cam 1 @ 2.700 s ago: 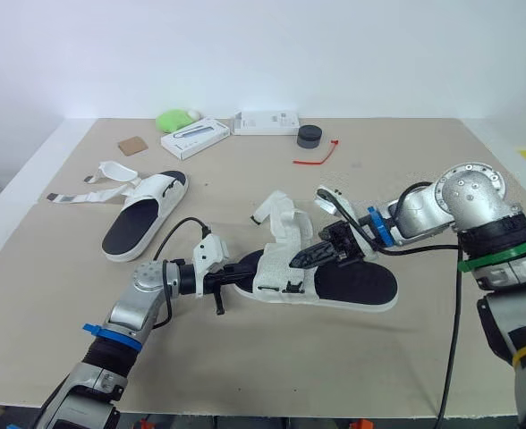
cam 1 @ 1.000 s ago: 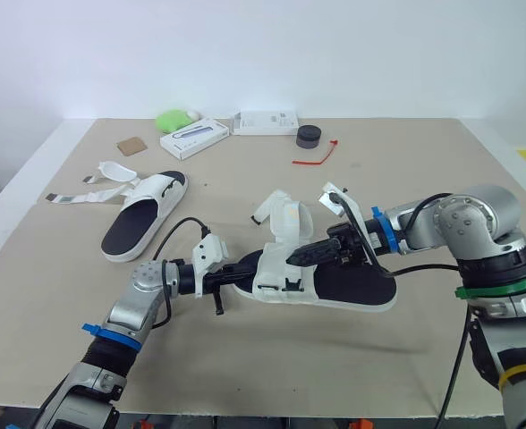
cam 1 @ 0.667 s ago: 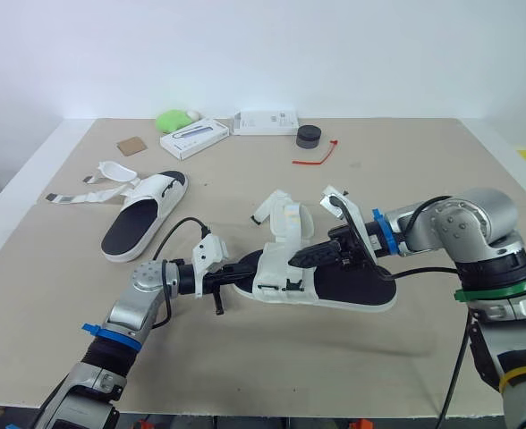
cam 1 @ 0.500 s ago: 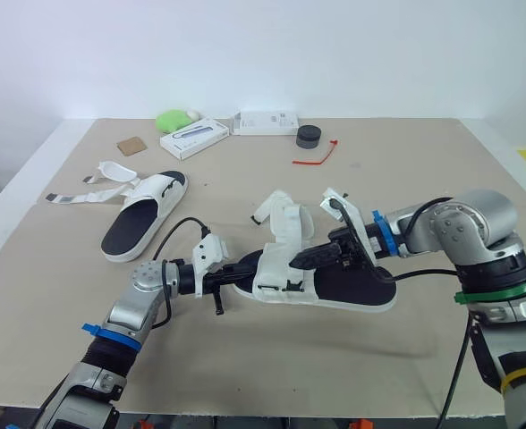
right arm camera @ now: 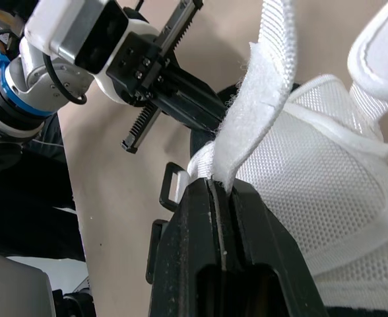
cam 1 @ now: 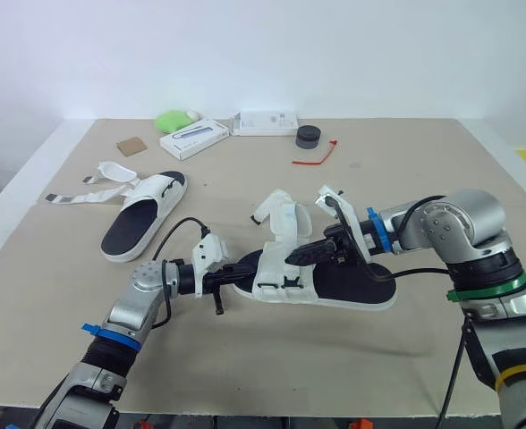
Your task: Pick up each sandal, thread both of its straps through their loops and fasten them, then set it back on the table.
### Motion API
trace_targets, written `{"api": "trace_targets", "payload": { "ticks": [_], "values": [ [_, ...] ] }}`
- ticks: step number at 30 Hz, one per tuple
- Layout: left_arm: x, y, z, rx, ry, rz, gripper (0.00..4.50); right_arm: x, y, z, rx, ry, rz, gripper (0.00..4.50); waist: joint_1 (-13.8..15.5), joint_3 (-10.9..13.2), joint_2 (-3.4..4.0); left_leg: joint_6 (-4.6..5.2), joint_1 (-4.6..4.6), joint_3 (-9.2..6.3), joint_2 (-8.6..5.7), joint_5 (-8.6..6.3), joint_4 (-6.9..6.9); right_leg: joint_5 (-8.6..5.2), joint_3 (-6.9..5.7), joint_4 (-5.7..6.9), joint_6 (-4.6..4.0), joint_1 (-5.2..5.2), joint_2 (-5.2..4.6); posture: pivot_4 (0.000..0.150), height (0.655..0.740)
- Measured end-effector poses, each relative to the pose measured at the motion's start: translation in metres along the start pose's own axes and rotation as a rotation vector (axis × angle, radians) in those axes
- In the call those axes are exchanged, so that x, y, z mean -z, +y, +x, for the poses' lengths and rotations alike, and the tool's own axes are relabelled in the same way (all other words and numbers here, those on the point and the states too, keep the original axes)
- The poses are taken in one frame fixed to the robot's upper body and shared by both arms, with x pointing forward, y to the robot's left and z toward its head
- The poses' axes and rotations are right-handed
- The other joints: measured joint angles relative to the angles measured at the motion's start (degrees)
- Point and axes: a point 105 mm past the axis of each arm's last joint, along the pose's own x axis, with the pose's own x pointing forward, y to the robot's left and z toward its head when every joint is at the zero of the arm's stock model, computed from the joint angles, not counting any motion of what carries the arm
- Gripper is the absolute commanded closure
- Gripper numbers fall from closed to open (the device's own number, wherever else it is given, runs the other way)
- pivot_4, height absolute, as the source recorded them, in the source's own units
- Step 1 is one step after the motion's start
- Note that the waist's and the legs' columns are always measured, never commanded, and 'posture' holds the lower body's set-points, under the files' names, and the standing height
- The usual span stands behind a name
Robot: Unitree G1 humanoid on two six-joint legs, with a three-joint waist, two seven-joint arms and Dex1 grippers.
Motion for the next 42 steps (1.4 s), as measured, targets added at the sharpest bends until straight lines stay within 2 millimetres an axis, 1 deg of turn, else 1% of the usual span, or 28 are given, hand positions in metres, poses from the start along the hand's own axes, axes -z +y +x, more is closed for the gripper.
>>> {"api": "trace_targets", "payload": {
  "ticks": [10, 14, 19, 21, 23, 27, 32, 36, 37, 39, 41, 42],
  "values": [
    [0.000, 0.000, 0.000, 0.000, 0.000, -0.001, 4.50, 0.001, 0.004, -0.003, -0.011, 0.011, 0.023, 4.43, 0.0, 0.0, 0.00, 0.00, 0.01, 0.00, 0.00, 0.00, 0.00, 0.00, 0.00, 0.00, 0.00, 0.01, 0.00, 0.150, 0.7400],
    [0.000, 0.000, 0.000, 0.001, -0.001, -0.001, 4.50, 0.003, 0.008, -0.008, -0.005, 0.012, 0.006, 4.43, 0.0, 0.0, 0.00, 0.00, 0.00, 0.00, 0.00, 0.00, 0.00, -0.01, 0.00, 0.00, 0.00, 0.01, 0.00, 0.150, 0.7400],
    [0.000, 0.000, 0.000, 0.000, 0.000, -0.001, 4.50, -0.003, 0.008, -0.008, -0.003, -0.024, -0.024, 4.43, 0.0, 0.0, 0.00, 0.00, 0.00, 0.00, 0.00, 0.00, 0.00, 0.00, 0.00, 0.00, 0.00, 0.01, 0.00, 0.150, 0.7400],
    [0.000, 0.000, 0.000, 0.000, 0.000, -0.002, 4.50, -0.006, 0.010, -0.010, -0.018, -0.042, -0.034, 4.43, 0.0, 0.0, -0.01, 0.00, 0.00, 0.00, 0.00, 0.00, 0.00, 0.00, 0.00, 0.00, 0.01, 0.02, 0.00, 0.150, 0.7400],
    [0.000, 0.000, 0.000, 0.000, 0.000, -0.002, 4.50, -0.010, 0.018, -0.013, -0.049, -0.064, -0.069, 4.43, 0.0, 0.0, 0.00, 0.00, 0.00, 0.00, 0.00, 0.00, 0.00, 0.04, 0.00, 0.00, 0.07, 0.04, 0.00, 0.150, 0.7400],
    [0.000, 0.000, 0.000, -0.002, 0.000, -0.003, 4.50, -0.005, 0.030, -0.012, -0.115, -0.068, -0.094, 4.43, 0.0, 0.0, -0.02, -0.01, 0.00, 0.00, 0.00, 0.00, 0.00, 0.02, -0.01, 0.00, 0.03, 0.04, 0.00, 0.150, 0.7400],
    [0.000, 0.000, 0.000, -0.003, 0.001, -0.003, 4.50, -0.005, 0.038, -0.012, -0.150, -0.075, -0.112, 4.43, 0.0, 0.0, -0.01, -0.01, 0.02, 0.00, 0.00, 0.00, 0.01, 0.02, -0.01, 0.00, 0.03, 0.03, 0.00, 0.150, 0.7400],
    [0.000, 0.000, 0.000, -0.003, 0.001, -0.003, 4.50, -0.006, 0.037, -0.007, -0.148, -0.084, -0.108, 4.43, 0.0, 0.0, -0.02, -0.01, 0.03, 0.00, 0.00, 0.00, 0.01, 0.03, -0.01, 0.00, 0.03, 0.03, 0.00, 0.150, 0.7400],
    [0.000, 0.000, 0.000, -0.003, 0.002, -0.003, 4.50, -0.008, 0.035, -0.007, -0.150, -0.090, -0.095, 4.43, 0.0, 0.0, -0.02, -0.01, 0.03, 0.00, 0.00, 0.00, 0.01, 0.04, -0.01, 0.00, 0.02, 0.03, 0.00, 0.150, 0.7400],
    [0.000, 0.001, -0.001, -0.006, 0.003, -0.002, 4.50, -0.017, 0.031, -0.007, -0.151, -0.115, -0.061, 4.43, 0.0, 0.0, -0.01, -0.01, 0.03, 0.01, 0.00, 0.01, 0.01, 0.06, 0.00, 0.00, 0.00, 0.03, 0.00, 0.150, 0.7400],
    [0.000, 0.001, -0.002, -0.006, 0.004, -0.003, 4.50, -0.036, 0.030, -0.016, -0.164, -0.173, -0.022, 4.43, 0.0, 0.0, 0.00, -0.01, 0.04, 0.01, 0.00, 0.01, 0.01, 0.08, 0.00, 0.00, -0.03, 0.03, 0.00, 0.150, 0.7400],
    [0.000, 0.001, -0.002, -0.006, 0.004, -0.004, 4.50, -0.042, 0.031, -0.019, -0.167, -0.189, -0.017, 4.43, 0.0, 0.0, 0.00, -0.01, 0.04, 0.01, 0.01, 0.01, 0.01, 0.08, -0.01, 0.00, -0.03, 0.03, 0.00, 0.150, 0.7400]
  ]
}}
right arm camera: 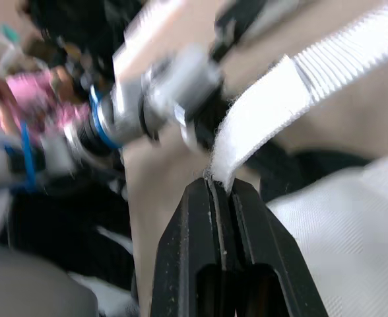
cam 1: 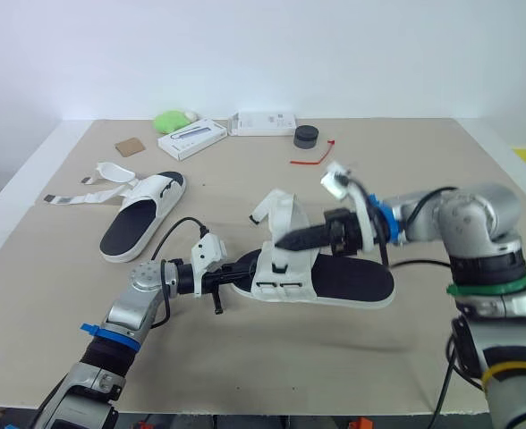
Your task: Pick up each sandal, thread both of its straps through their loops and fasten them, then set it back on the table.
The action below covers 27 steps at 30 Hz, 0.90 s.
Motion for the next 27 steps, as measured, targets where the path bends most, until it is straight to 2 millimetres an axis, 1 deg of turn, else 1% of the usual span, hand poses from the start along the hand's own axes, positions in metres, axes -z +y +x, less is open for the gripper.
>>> {"api": "trace_targets", "payload": {
  "ticks": [1, 4, 6, 9, 12, 19, 27],
  "values": [
    [0.000, 0.000, 0.000, 0.001, 0.000, 0.000, 4.50, -0.008, 0.002, -0.004, -0.001, -0.018, -0.001, 4.43, 0.0, 0.0, -0.01, 0.00, 0.02, -0.01, 0.00, 0.00, 0.00, -0.02, -0.01, 0.00, 0.00, -0.01, 0.00, 0.150, 0.7400],
    [0.000, -0.001, 0.000, 0.005, 0.000, 0.000, 4.50, -0.008, 0.000, -0.005, 0.009, -0.021, 0.011, 4.43, 0.0, 0.0, -0.08, -0.01, 0.04, -0.01, 0.00, -0.03, -0.02, -0.10, -0.01, 0.00, 0.00, 0.00, 0.00, 0.150, 0.7400],
    [0.000, -0.001, 0.000, 0.004, 0.000, -0.001, 4.50, 0.001, -0.006, -0.004, 0.028, 0.007, 0.038, 4.43, 0.0, 0.0, -0.08, 0.00, 0.04, -0.01, 0.00, -0.03, -0.03, -0.10, -0.01, 0.00, 0.01, 0.00, 0.00, 0.150, 0.7400],
    [0.000, -0.001, 0.000, 0.000, 0.000, -0.002, 4.50, 0.024, -0.017, -0.001, 0.057, 0.066, 0.104, 4.43, 0.0, 0.0, -0.07, -0.01, 0.04, -0.01, 0.00, -0.02, -0.02, -0.08, 0.00, 0.00, 0.02, 0.03, 0.00, 0.150, 0.7400],
    [0.000, -0.001, 0.000, -0.004, 0.000, -0.004, 4.50, 0.039, -0.020, 0.002, 0.075, 0.122, 0.129, 4.43, 0.0, -0.1, -0.04, -0.01, 0.05, 0.00, 0.00, -0.02, -0.02, -0.08, 0.00, 0.00, 0.02, 0.02, 0.00, 0.150, 0.7400],
    [0.001, -0.001, 0.000, -0.004, 0.002, -0.007, 4.50, 0.042, -0.019, 0.001, 0.084, 0.147, 0.144, 4.43, 0.0, -0.1, -0.05, -0.01, 0.14, -0.01, 0.00, -0.03, -0.02, -0.10, 0.00, 0.00, -0.01, 0.03, 0.00, 0.150, 0.7400],
    [0.001, -0.001, 0.000, -0.004, 0.001, -0.007, 4.50, 0.045, -0.027, -0.002, 0.150, 0.175, 0.149, 4.43, 0.0, -0.1, -0.04, -0.01, 0.14, 0.00, 0.00, -0.03, -0.02, -0.11, 0.00, 0.00, -0.01, 0.03, 0.00, 0.150, 0.7400]
  ]
}}
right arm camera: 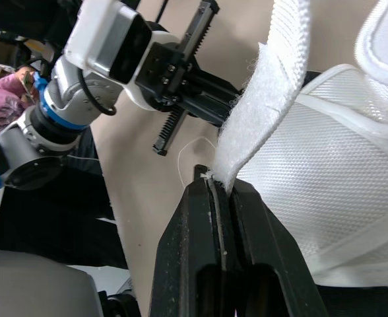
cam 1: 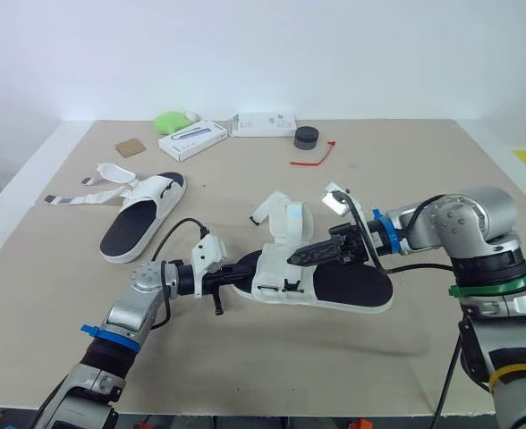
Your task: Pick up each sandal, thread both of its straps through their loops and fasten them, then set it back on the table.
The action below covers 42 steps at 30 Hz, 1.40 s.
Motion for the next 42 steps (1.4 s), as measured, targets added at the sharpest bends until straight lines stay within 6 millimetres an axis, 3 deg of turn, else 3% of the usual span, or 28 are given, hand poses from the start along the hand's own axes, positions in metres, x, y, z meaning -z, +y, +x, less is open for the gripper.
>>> {"api": "trace_targets", "payload": {
  "ticks": [5, 23, 36, 42],
  "values": [
    [0.000, 0.000, 0.000, -0.001, 0.000, 0.000, 4.50, -0.010, -0.001, -0.003, 0.010, 0.000, 0.026, 4.43, 0.0, 0.0, 0.00, 0.00, 0.00, 0.00, 0.00, 0.00, 0.00, 0.00, 0.00, 0.00, 0.00, 0.00, 0.00, 0.150, 0.7400],
    [0.000, -0.001, 0.001, 0.001, -0.005, -0.004, 4.50, 0.005, -0.014, 0.005, 0.109, 0.098, 0.033, 4.43, 0.0, 0.0, 0.00, -0.01, 0.00, 0.00, 0.00, -0.01, -0.03, -0.04, 0.00, 0.00, 0.01, 0.00, 0.00, 0.150, 0.7400],
    [0.000, -0.001, 0.001, 0.003, -0.011, -0.007, 4.50, 0.016, -0.003, 0.018, 0.034, 0.153, 0.038, 4.43, 0.0, 0.0, 0.00, 0.01, 0.00, 0.00, 0.00, -0.03, -0.10, -0.07, 0.00, 0.00, 0.01, 0.00, 0.00, 0.150, 0.7400],
    [0.000, -0.001, 0.001, -0.001, -0.012, -0.011, 4.50, 0.008, -0.002, 0.018, 0.037, 0.140, 0.072, 4.43, 0.0, 0.0, 0.01, 0.02, 0.01, 0.00, 0.00, -0.03, -0.10, -0.08, 0.00, 0.00, 0.00, 0.00, 0.00, 0.150, 0.7400]
  ]
}}
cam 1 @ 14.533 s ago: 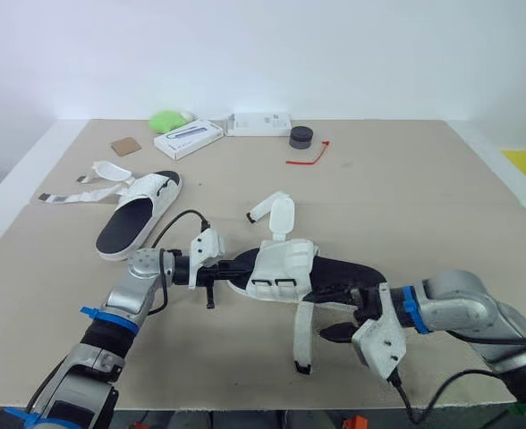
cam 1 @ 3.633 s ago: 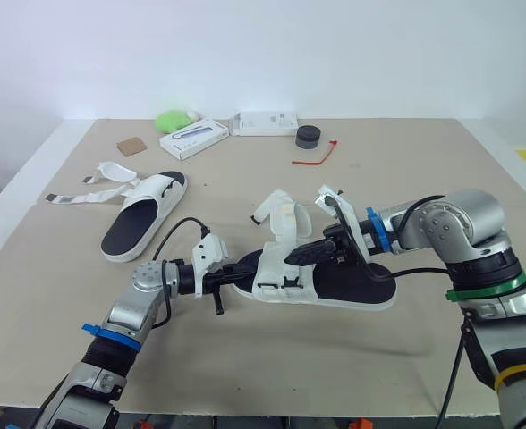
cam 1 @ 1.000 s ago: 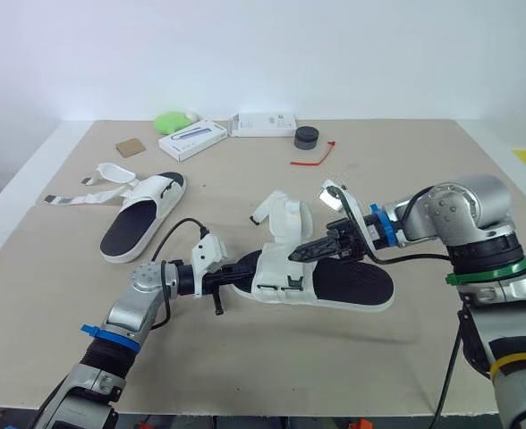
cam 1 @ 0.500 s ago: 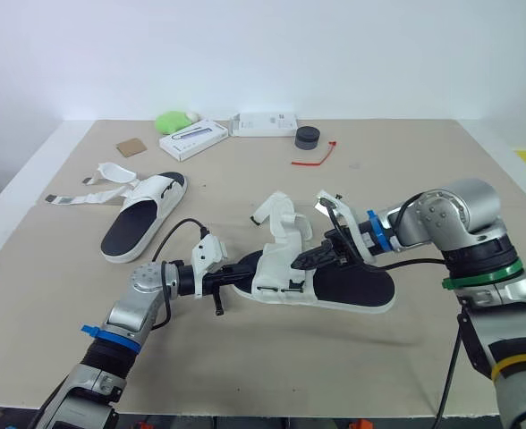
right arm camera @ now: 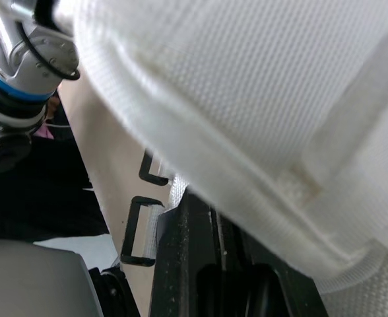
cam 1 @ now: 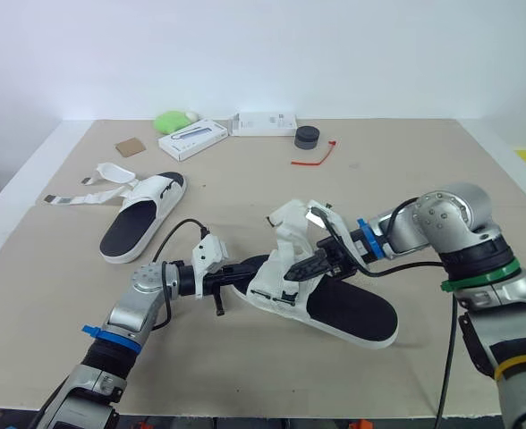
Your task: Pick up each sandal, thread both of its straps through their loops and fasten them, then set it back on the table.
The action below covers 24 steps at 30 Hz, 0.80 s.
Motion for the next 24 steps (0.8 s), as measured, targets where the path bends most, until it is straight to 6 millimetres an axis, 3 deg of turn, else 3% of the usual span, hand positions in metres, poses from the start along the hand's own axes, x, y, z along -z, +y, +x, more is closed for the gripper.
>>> {"api": "trace_targets", "payload": {
  "ticks": [6, 11, 13, 17, 24],
  "values": [
    [0.000, 0.000, 0.000, -0.001, 0.000, 0.000, 4.50, -0.024, 0.020, -0.014, -0.063, -0.069, -0.035, 4.43, 0.0, 0.0, -0.02, 0.00, 0.00, 0.00, 0.00, 0.00, 0.00, -0.01, 0.00, 0.00, -0.03, -0.01, 0.00, 0.150, 0.7400],
    [0.000, 0.000, 0.000, -0.003, 0.001, -0.001, 4.50, -0.023, 0.016, -0.010, -0.039, -0.062, -0.032, 4.43, 0.0, 0.0, -0.01, 0.00, 0.00, 0.00, 0.00, 0.00, 0.01, -0.01, 0.00, 0.00, -0.03, -0.02, 0.00, 0.150, 0.7400],
    [0.000, 0.001, 0.000, -0.005, 0.001, 0.000, 4.50, -0.030, 0.011, -0.007, -0.031, -0.074, 0.004, 4.43, -0.1, 0.0, 0.02, 0.00, 0.03, 0.01, 0.00, 0.00, 0.01, 0.03, 0.00, 0.00, -0.04, -0.01, 0.00, 0.150, 0.7400],
    [0.000, 0.000, -0.001, -0.003, 0.000, 0.000, 4.50, -0.041, 0.018, -0.016, -0.040, -0.100, -0.021, 4.43, -0.1, 0.0, 0.02, 0.00, 0.02, 0.00, 0.00, 0.00, 0.00, 0.00, -0.01, 0.00, -0.04, -0.01, 0.00, 0.150, 0.7400],
    [0.000, 0.000, -0.001, -0.007, -0.004, -0.006, 4.50, -0.028, 0.016, -0.012, -0.088, -0.075, 0.014, 4.43, -0.1, 0.0, 0.01, 0.02, 0.02, 0.02, 0.01, -0.01, -0.02, -0.01, 0.02, 0.00, -0.04, 0.00, 0.00, 0.150, 0.7400]
  ]
}}
